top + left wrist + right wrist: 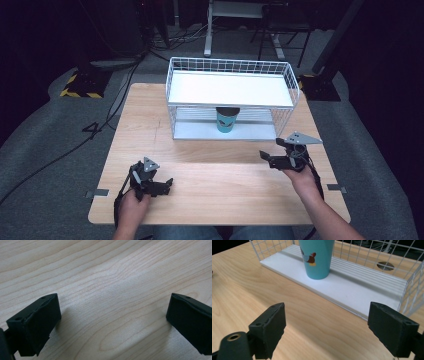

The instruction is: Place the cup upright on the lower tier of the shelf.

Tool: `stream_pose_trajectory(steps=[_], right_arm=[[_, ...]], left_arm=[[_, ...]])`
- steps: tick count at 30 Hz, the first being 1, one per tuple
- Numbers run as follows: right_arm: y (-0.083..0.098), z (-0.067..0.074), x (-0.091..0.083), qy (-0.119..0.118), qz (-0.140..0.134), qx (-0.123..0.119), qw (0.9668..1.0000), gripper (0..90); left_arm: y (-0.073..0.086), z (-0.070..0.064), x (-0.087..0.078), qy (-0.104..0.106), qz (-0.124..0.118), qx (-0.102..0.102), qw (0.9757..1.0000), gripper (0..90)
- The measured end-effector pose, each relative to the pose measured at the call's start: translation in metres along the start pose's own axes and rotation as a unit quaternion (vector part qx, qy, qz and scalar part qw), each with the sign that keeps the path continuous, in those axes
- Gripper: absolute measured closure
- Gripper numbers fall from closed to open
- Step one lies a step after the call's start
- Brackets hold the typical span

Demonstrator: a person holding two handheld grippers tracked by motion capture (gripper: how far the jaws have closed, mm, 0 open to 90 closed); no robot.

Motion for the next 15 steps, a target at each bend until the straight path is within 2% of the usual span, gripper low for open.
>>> stream_pose_trajectory(steps=[8,11,15], right_arm=[[0.015,-0.010,-0.023,0.004,0.006,-0.008,0.9999,15.5],[0.027,-0.013,-0.033,-0.009,0.007,-0.006,0.9999,15.5],[0.039,-0.015,-0.037,-0.010,0.014,-0.004,0.9998,15.6]], left_arm=[[-0.001,0.003,0.001,0.005,-0.002,0.009,0.9999,0.0],[-0.001,0.003,0.001,0.005,-0.002,0.009,0.9999,0.1],[-0.001,0.003,0.001,0.005,-0.002,0.009,0.9999,0.1]])
Point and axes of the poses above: each handheld gripper's, and its own axes: x roughly forward along the jaws, y roughly out of its underside, z roughly to its left, the point moved 7 cm from there along x, roughly forward along the jaws, and after that the axes turned 12 degrees about x, right-handed, at the moved point
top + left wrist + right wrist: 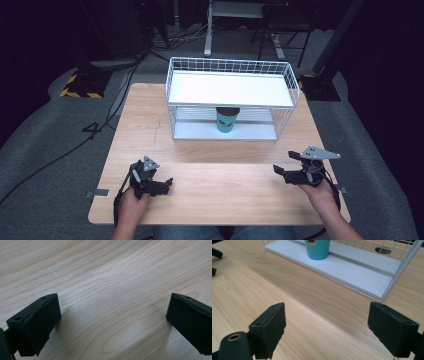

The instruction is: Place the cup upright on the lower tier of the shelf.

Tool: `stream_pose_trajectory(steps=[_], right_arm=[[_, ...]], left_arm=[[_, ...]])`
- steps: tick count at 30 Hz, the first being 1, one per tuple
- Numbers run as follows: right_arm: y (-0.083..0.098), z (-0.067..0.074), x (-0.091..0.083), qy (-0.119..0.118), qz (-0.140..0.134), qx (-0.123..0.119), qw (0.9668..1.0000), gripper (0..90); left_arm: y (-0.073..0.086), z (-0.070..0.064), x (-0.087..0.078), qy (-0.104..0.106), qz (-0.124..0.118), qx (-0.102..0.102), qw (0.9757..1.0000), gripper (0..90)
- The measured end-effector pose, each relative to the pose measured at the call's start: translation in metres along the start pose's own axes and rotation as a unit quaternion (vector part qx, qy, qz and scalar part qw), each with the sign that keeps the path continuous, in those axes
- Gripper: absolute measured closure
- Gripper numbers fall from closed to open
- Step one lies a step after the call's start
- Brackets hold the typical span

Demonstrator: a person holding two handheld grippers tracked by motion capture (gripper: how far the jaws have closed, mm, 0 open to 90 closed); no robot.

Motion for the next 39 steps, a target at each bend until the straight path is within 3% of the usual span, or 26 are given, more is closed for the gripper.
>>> stream_pose_trajectory(steps=[4,11,20,33,39], right_arm=[[0.015,-0.004,-0.008,0.008,-0.002,-0.002,1.0000,15.8],[0.038,-0.007,-0.008,0.011,0.007,-0.011,0.9999,16.3],[0.067,-0.013,-0.002,0.022,0.051,-0.004,0.9984,17.2],[0.085,-0.013,0.003,0.039,0.073,-0.026,0.9963,16.0],[0.087,-0.014,0.006,0.031,0.074,-0.018,0.9966,14.3]], left_arm=[[0.000,0.000,0.000,-0.001,-0.001,-0.001,1.0000,0.1],[0.000,0.000,0.000,-0.001,-0.001,-0.001,1.0000,0.1],[0.000,0.000,0.000,-0.001,-0.001,-0.001,1.0000,0.1],[0.000,0.000,0.000,-0.001,0.000,-0.002,1.0000,0.0],[0.000,0.000,0.000,-0.001,-0.001,-0.002,1.0000,0.1]])
Point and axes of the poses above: each handheld gripper's, and its own axes: x roughly forward along the jaws, y roughly out of its underside, z roughly to its left, the point moved 7 cm from there along x, roughly forward along the jaws, and after that the axes turned 12 degrees about x, right-handed, at the moved point
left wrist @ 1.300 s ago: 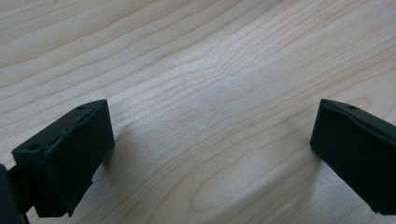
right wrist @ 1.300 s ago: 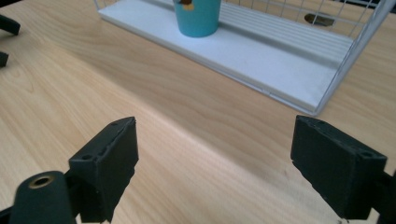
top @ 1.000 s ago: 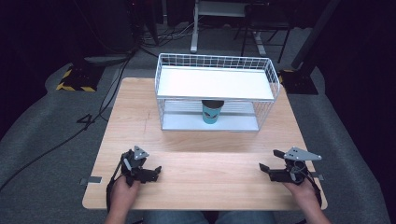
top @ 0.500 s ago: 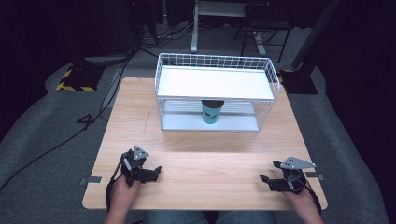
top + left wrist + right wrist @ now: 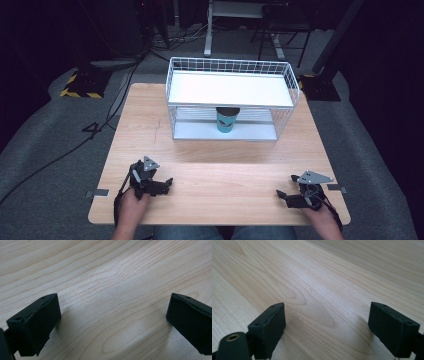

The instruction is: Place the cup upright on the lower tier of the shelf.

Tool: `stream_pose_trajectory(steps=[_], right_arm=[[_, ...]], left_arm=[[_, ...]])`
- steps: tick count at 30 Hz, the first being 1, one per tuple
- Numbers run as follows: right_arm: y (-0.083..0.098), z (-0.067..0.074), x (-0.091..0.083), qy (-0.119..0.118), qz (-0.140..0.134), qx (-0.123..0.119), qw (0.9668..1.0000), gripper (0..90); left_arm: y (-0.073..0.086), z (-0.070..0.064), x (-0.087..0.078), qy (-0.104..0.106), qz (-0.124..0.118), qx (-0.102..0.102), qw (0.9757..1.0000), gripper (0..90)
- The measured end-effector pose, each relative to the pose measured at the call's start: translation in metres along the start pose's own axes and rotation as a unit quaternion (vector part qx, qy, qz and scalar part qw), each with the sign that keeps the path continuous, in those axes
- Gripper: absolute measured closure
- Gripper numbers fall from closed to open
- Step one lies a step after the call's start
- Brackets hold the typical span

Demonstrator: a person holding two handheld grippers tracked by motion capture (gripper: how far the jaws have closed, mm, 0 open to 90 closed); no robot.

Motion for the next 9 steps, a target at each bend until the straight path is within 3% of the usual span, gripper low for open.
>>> stream_pose_trajectory(steps=[9], right_arm=[[0.0000,0.0004,0.0018,0.001,0.006,0.002,1.0000,9.9]], left_arm=[[0.0000,0.0000,0.0000,0.000,0.000,0.000,1.0000,0.0]])
Point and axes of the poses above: each handheld gripper's, and its own axes: x roughly forward along the jaws, y roughly out of its underside, z roughly to its left, the point moved 7 cm from there along x, roughly forward along the jaws, and after that the axes turned 12 degrees about x, right-handed, at the moved point
